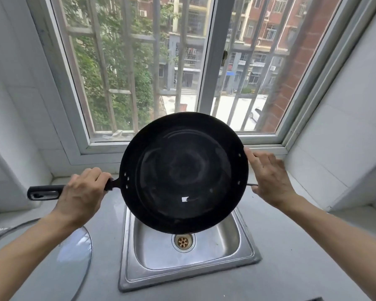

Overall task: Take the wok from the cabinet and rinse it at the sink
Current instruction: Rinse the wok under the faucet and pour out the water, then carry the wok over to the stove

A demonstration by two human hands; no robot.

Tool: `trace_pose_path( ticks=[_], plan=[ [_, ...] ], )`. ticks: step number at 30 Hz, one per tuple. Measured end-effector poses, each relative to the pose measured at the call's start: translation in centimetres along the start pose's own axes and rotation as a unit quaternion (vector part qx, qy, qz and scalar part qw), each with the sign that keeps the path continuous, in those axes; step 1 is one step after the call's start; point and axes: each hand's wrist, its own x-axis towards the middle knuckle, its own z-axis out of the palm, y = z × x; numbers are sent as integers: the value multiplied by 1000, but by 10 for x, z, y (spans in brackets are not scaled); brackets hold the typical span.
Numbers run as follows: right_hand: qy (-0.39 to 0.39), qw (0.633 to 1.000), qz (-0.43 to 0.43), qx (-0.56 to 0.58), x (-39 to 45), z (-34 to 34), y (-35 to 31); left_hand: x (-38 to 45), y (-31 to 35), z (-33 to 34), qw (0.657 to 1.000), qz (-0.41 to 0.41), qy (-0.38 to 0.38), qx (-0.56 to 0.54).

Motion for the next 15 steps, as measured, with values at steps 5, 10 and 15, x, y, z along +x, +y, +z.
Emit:
trace_pose_path(
  ticks=[5, 10, 15],
  plan=[
    [-30, 999, 6, -8, -25, -25, 36, 29, 24, -18, 998, 58, -10, 4],
    [-66, 997, 23, -13, -73, -50, 91, 59, 78, -39, 993, 111, -13, 28],
    [-87, 994, 68, -18, -145, -69, 155, 83, 158, -53, 985, 160, -45, 36]
  ],
)
